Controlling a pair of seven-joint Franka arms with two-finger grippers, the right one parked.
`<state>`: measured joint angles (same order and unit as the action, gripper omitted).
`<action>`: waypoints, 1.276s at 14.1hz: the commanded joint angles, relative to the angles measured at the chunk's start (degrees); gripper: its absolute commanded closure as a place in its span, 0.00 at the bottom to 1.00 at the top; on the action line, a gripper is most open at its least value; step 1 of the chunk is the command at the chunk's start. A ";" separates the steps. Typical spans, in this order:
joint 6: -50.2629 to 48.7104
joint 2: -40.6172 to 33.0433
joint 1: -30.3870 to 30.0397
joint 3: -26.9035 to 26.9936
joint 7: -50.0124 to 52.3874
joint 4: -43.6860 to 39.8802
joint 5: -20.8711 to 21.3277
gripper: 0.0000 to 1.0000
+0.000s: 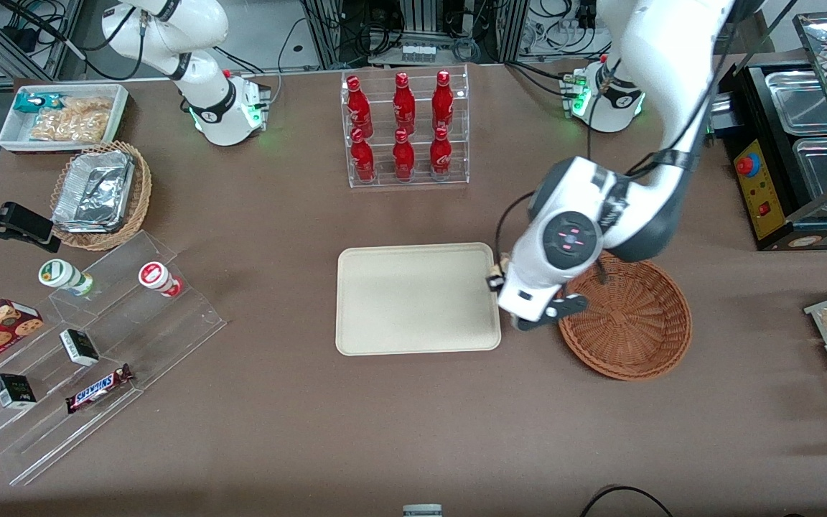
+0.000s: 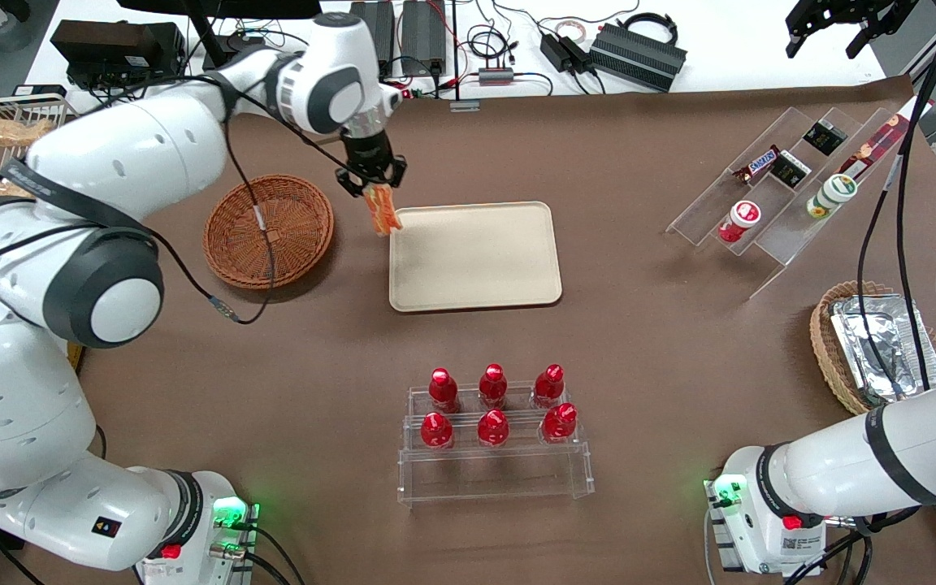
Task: Place sandwich from basket to tray
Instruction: 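Lift the sandwich and carry it with the left gripper over the white tray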
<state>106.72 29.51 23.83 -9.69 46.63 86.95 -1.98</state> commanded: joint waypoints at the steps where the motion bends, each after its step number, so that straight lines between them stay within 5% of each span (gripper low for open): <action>1: 1.46 3.10 4.10 0.90 -2.60 -1.96 0.14 0.82; 7: 9.73 9.24 6.75 -0.50 -3.57 -3.97 -0.04 0.78; 15: 9.82 17.42 10.53 -3.23 -3.04 -10.49 0.40 0.61; 16: 10.25 17.69 10.62 -3.14 -3.04 -10.49 0.40 0.50; 17: 10.61 17.61 10.62 -3.05 -2.95 -10.58 0.49 0.19; 18: 10.70 17.52 10.62 -3.05 -3.04 -10.58 1.27 0.00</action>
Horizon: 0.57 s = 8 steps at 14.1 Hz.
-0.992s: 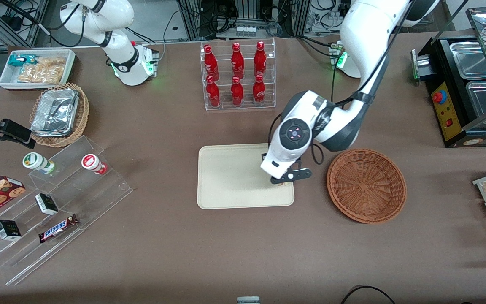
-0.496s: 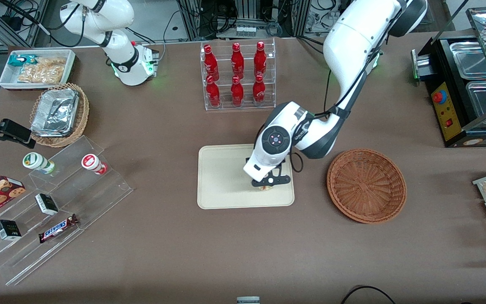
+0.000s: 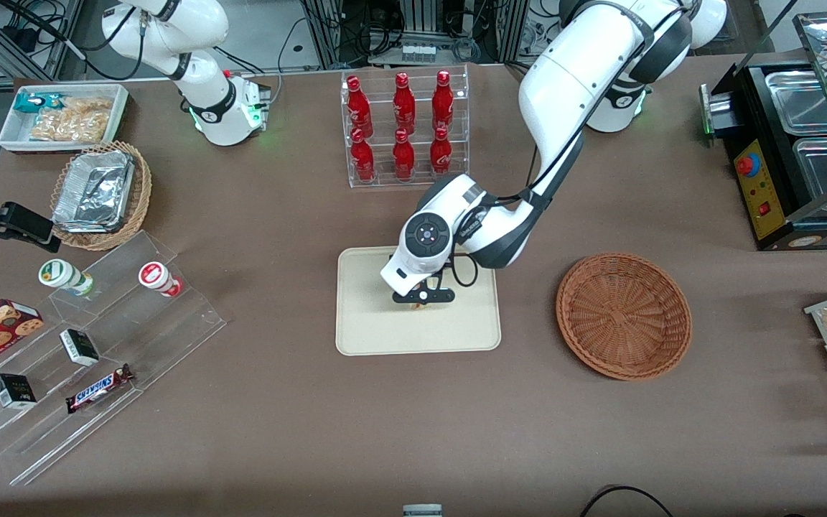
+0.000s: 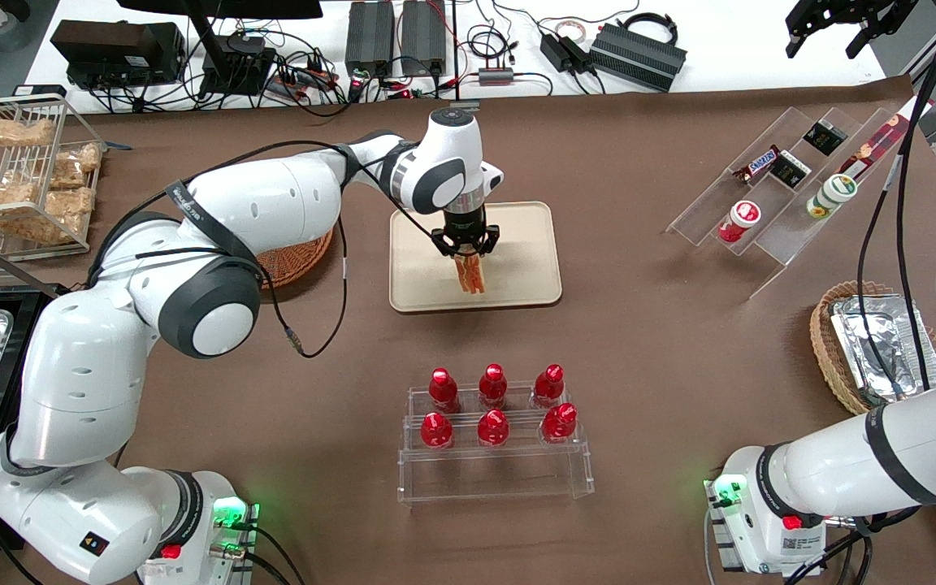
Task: Place sandwich from basket to tray
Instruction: 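Lower the sandwich onto the tray and open the left gripper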
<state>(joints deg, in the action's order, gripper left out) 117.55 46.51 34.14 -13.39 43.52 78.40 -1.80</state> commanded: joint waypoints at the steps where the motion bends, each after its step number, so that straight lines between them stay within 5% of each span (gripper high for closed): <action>1: -0.13 0.34 0.31 0.65 0.16 -2.02 3.01 0.00; 3: -0.22 0.08 -0.21 0.65 0.16 -3.07 6.62 0.00; 8: -0.74 -2.46 -0.30 3.63 0.25 -5.36 6.98 0.00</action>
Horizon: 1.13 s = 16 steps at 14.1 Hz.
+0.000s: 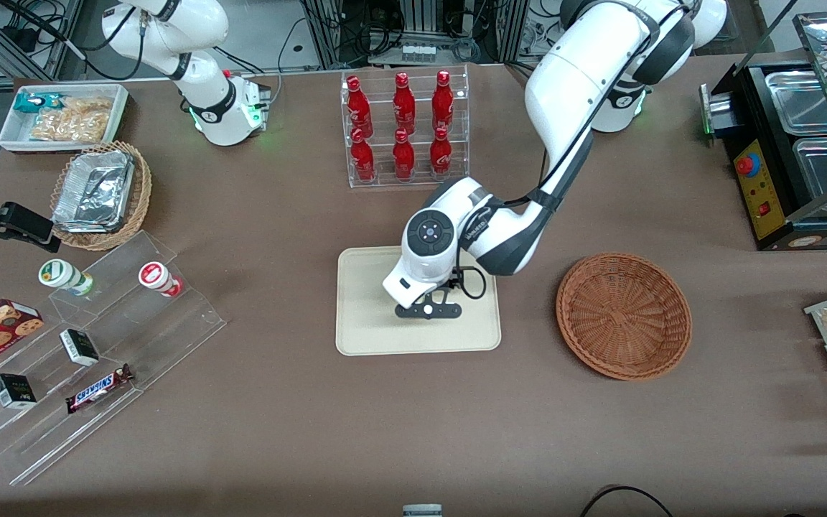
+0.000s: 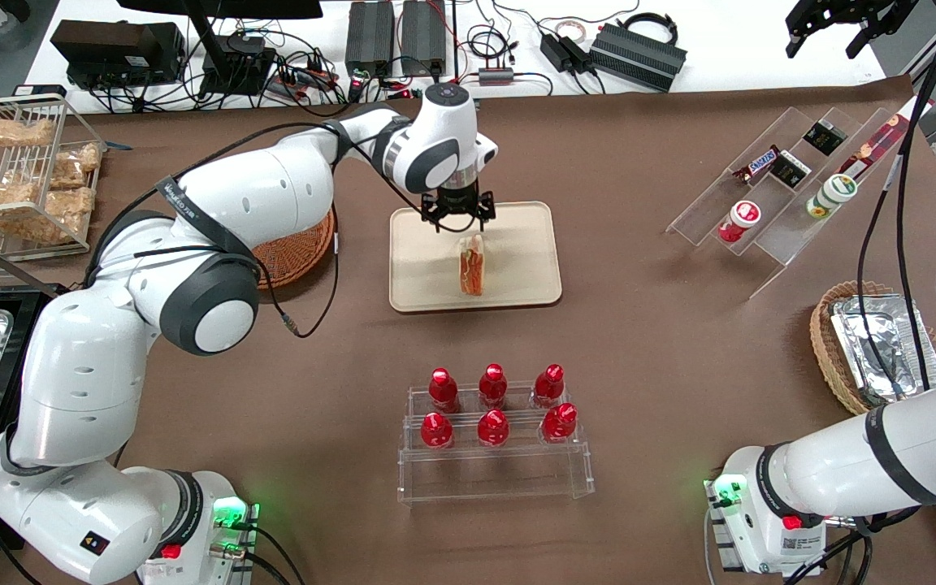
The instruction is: Place sandwich from basket to tray
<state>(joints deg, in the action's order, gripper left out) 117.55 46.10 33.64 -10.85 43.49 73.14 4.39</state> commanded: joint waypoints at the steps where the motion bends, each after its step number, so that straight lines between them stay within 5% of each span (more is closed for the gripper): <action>1: -1.88 -3.46 0.11 2.22 0.37 0.07 0.71 0.00; 8: -11.11 -21.12 -10.33 5.40 -1.04 9.90 0.00 0.00; 16: -31.57 -34.57 -26.85 5.48 -24.67 11.06 -0.08 0.00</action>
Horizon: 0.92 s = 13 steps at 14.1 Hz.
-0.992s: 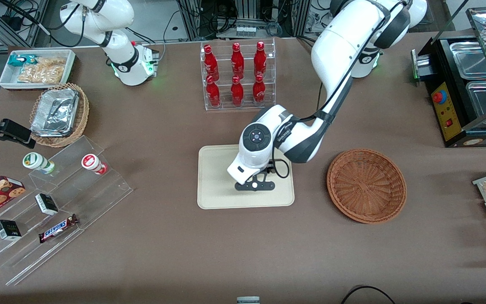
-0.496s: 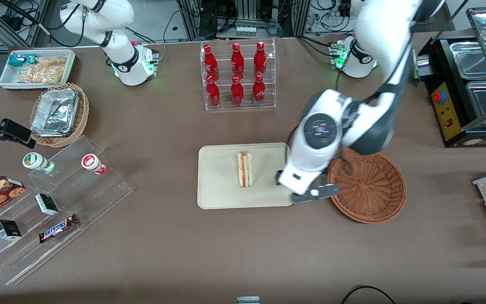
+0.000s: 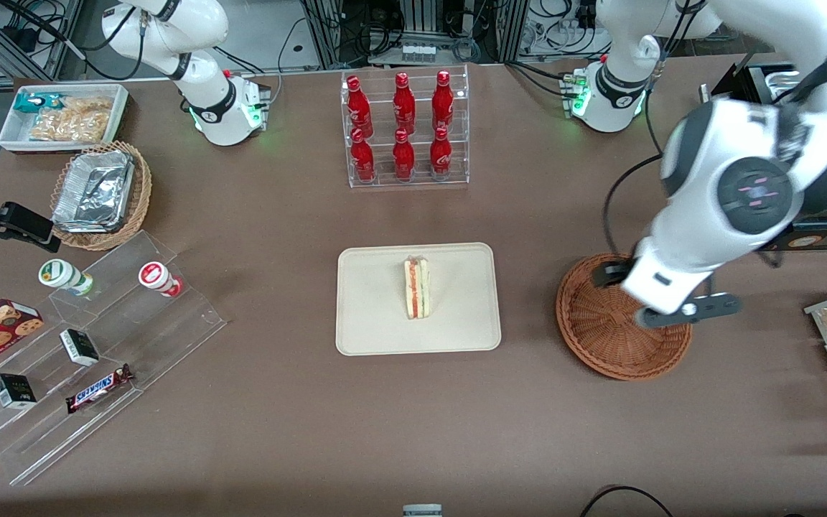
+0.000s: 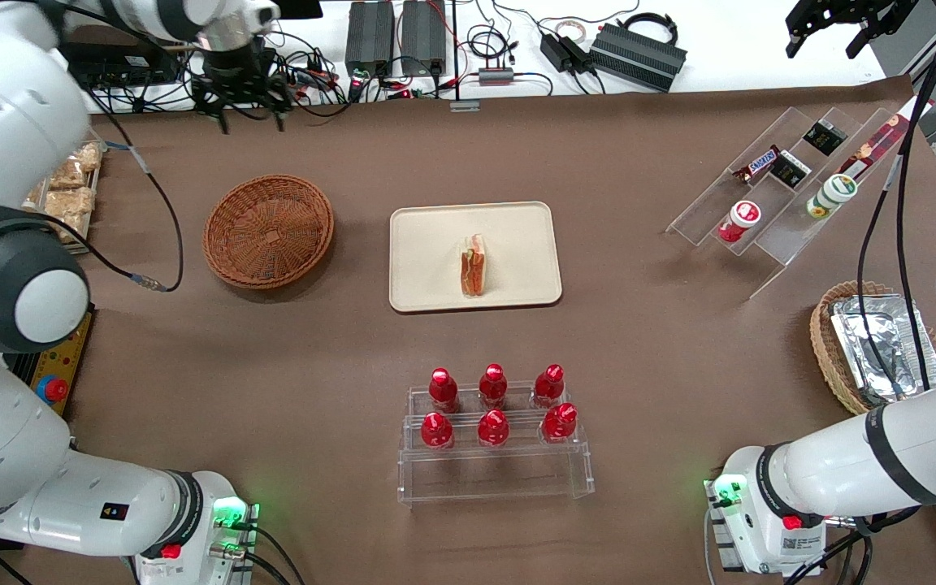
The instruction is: Place sandwich from basket to tray
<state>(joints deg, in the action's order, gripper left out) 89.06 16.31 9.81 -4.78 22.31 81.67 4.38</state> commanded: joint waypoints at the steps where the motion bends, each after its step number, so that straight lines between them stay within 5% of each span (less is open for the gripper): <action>1: -5.10 -6.62 -3.56 -0.59 -3.59 2.53 -0.07 0.00; 9: -10.74 -14.81 -5.93 -0.67 -5.17 5.87 -0.16 0.00; 13: -11.27 -15.43 -15.76 -10.32 -9.21 5.87 -1.13 0.00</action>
<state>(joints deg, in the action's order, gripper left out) 78.37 2.69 -0.94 -10.21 15.25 86.02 3.99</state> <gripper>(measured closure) 0.000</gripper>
